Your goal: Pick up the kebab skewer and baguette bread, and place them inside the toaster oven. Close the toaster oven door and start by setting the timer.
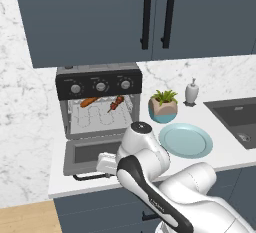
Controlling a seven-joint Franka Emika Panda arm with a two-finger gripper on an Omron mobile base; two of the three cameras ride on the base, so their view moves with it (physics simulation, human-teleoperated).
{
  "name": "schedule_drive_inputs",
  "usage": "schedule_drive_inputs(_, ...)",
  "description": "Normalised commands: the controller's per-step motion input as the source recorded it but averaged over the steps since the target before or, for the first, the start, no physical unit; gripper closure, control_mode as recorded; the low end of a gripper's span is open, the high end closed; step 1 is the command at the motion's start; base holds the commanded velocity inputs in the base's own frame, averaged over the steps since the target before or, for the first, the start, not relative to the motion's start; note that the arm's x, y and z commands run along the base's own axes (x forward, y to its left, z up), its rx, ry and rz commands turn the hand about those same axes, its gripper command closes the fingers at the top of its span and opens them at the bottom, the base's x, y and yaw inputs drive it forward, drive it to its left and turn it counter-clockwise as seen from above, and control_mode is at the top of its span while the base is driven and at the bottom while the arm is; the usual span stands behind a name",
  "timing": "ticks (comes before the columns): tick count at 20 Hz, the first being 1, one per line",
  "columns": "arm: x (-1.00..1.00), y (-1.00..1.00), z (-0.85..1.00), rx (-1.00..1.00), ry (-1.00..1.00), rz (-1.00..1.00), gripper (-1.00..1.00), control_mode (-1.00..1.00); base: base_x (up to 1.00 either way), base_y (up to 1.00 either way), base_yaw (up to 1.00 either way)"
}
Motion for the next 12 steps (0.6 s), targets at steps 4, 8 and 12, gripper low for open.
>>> schedule_drive_inputs(4,0.13,0.12,-0.04,-0.06,0.0,0.19,-1.0,-1.0,0.0,0.0,0.0)
schedule_drive_inputs(8,0.04,0.14,-0.19,-0.12,0.0,0.13,-1.0,-1.0,0.0,0.0,0.0)
schedule_drive_inputs(12,0.04,0.0,-0.14,-0.11,0.0,0.06,-1.0,-1.0,0.0,0.0,0.0)
